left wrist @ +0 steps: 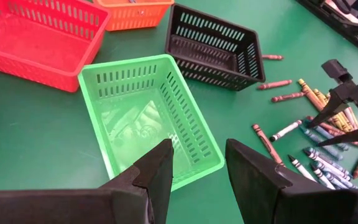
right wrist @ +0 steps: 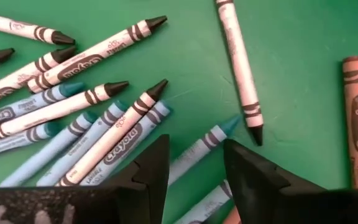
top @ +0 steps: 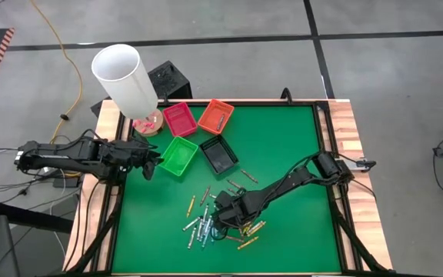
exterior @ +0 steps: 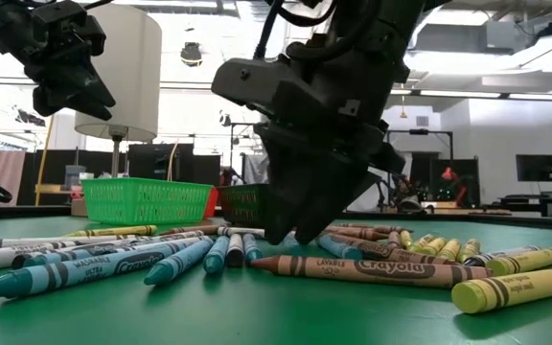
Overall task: Sort crayons
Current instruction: Put the blue crayon into the orange bin
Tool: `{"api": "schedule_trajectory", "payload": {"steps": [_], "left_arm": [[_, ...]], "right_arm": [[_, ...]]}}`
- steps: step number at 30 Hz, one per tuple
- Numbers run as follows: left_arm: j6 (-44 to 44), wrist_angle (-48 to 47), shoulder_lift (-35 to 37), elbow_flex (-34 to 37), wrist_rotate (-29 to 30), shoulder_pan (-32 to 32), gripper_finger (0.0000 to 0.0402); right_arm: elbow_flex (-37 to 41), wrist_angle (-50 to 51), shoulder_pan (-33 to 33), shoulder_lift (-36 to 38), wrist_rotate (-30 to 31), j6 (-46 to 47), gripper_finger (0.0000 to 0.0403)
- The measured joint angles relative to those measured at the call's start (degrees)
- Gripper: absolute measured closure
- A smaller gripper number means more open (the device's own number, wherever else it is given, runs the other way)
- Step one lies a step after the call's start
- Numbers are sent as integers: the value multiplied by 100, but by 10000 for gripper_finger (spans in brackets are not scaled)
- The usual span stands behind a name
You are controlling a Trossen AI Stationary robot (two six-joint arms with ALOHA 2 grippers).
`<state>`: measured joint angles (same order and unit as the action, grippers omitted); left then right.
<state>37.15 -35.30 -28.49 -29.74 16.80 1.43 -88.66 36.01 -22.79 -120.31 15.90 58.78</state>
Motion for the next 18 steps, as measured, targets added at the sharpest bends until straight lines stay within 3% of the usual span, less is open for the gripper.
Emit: {"api": "schedule_trajectory", "payload": {"steps": [6,18], "left_arm": [[-12,-1,0,0,0,0,265],[-46,-1,-2,0,33,0,265]], "right_arm": [[-11,398,0,0,11,321,245],[-11,557,-8,4,-110,487,330]]}}
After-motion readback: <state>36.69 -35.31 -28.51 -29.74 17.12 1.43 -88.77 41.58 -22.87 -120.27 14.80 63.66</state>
